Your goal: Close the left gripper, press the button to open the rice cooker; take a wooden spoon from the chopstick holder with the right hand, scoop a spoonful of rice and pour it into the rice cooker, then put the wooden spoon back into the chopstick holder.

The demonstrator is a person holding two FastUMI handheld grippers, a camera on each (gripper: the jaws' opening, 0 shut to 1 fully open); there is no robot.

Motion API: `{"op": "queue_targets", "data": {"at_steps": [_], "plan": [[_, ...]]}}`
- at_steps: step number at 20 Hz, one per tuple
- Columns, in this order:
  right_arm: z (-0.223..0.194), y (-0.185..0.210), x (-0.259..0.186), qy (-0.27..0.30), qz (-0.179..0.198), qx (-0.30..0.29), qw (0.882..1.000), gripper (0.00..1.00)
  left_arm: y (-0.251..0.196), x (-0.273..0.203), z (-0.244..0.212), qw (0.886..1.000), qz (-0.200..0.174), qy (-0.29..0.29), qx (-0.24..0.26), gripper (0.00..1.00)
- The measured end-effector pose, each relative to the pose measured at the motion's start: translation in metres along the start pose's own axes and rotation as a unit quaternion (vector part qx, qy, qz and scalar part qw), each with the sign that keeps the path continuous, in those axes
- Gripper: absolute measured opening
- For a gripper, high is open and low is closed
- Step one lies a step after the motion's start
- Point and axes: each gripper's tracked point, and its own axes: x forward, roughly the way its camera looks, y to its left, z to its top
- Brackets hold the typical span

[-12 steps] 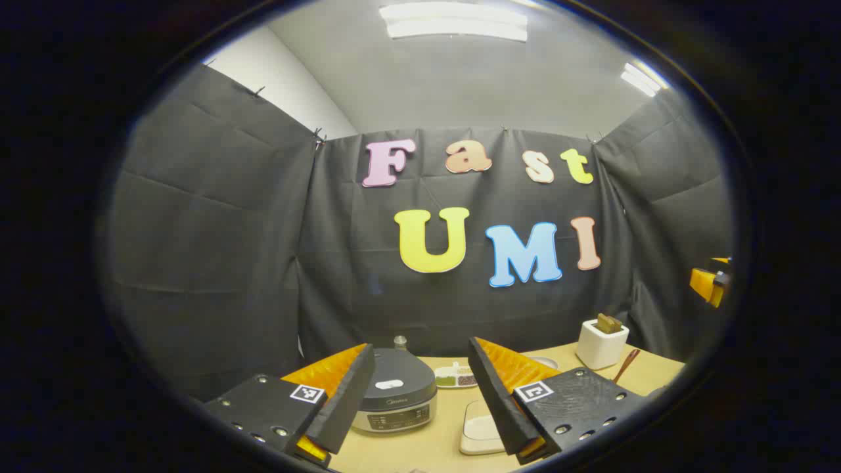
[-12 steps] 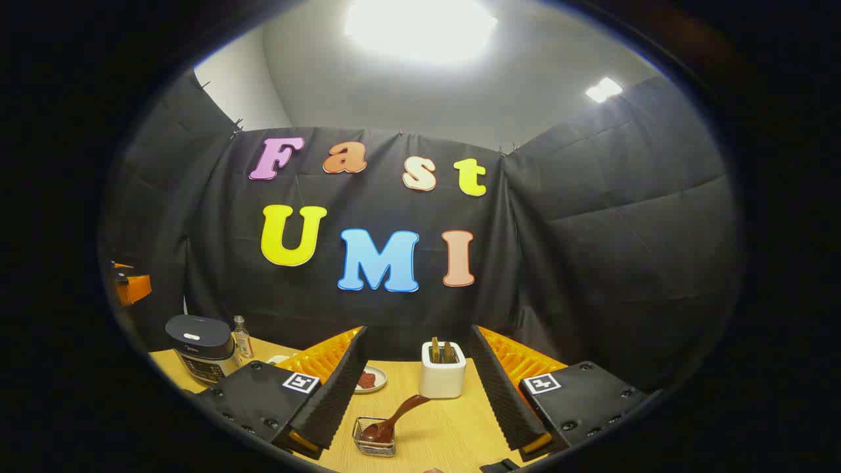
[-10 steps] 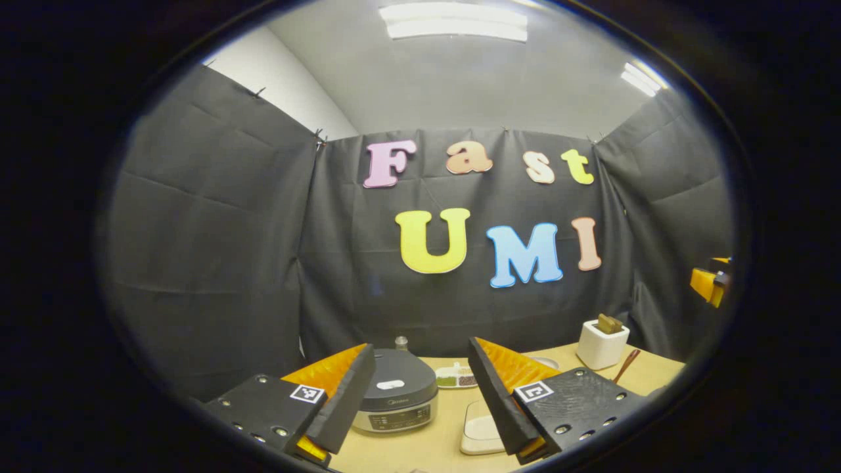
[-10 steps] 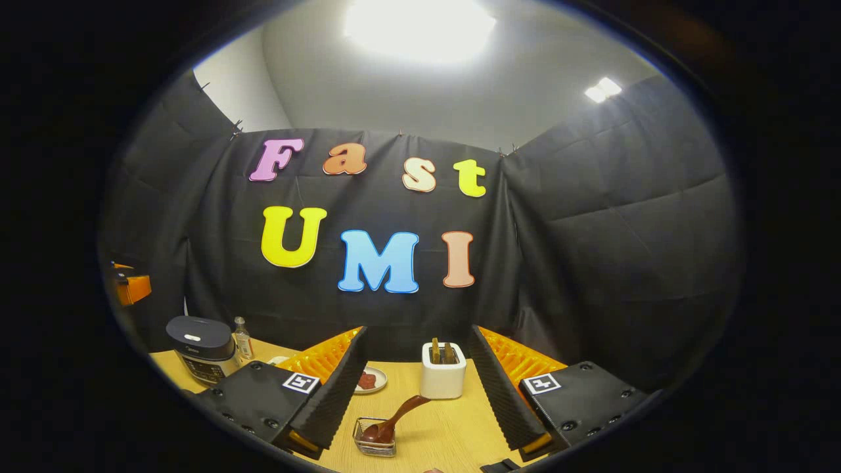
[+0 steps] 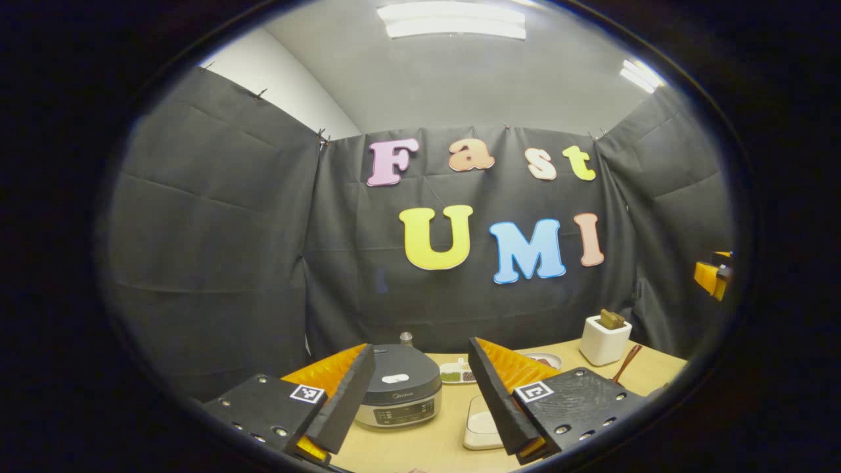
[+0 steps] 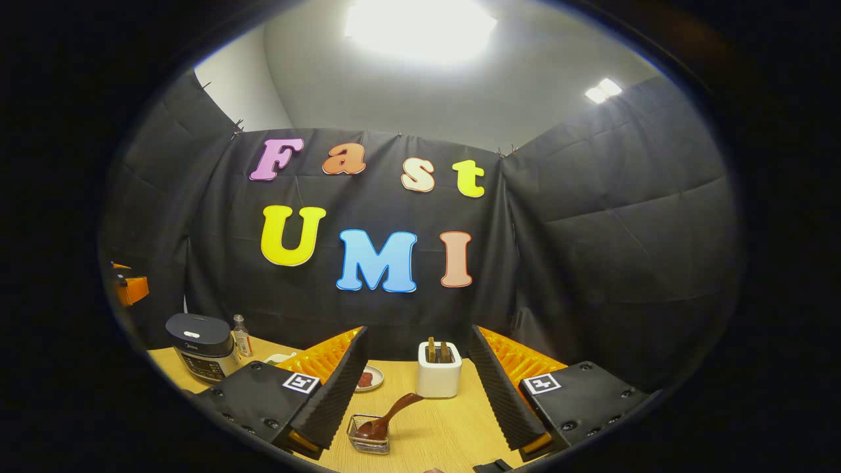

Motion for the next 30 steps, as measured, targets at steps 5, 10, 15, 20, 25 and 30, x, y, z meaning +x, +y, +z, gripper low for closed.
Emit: {"op": "queue_targets", "data": {"at_steps": [5, 10, 15, 20, 25, 30], "plan": [[0.0, -0.002, -0.001, 0.0, 0.001, 0.004, 1.0, 0.96, -0.002, -0.002, 0.003, 1.0, 0.002, -0.002, 0.005, 0.88], [-0.001, -0.004, 0.001, 0.0, 0.003, 0.002, 1.0, 0.97, -0.004, 0.0, 0.007, 1.0, 0.002, -0.006, 0.006, 0.88], [0.001, -0.006, 0.003, 0.0, 0.006, 0.004, 1.0, 0.96, -0.005, 0.003, 0.013, 1.0, 0.006, -0.013, 0.006, 0.89], [-0.002, -0.006, 0.005, 0.003, 0.01, 0.004, 1.0, 0.96, -0.003, 0.004, 0.015, 1.0, 0.012, -0.016, 0.009, 0.88], [-0.007, -0.011, 0.005, 0.006, 0.012, 0.011, 1.0, 0.97, -0.002, 0.003, 0.014, 1.0, 0.022, -0.012, 0.013, 0.89], [-0.011, -0.019, 0.007, 0.009, 0.016, 0.012, 1.0, 0.97, -0.008, 0.002, 0.025, 0.999, 0.024, -0.025, 0.022, 0.69]]}}
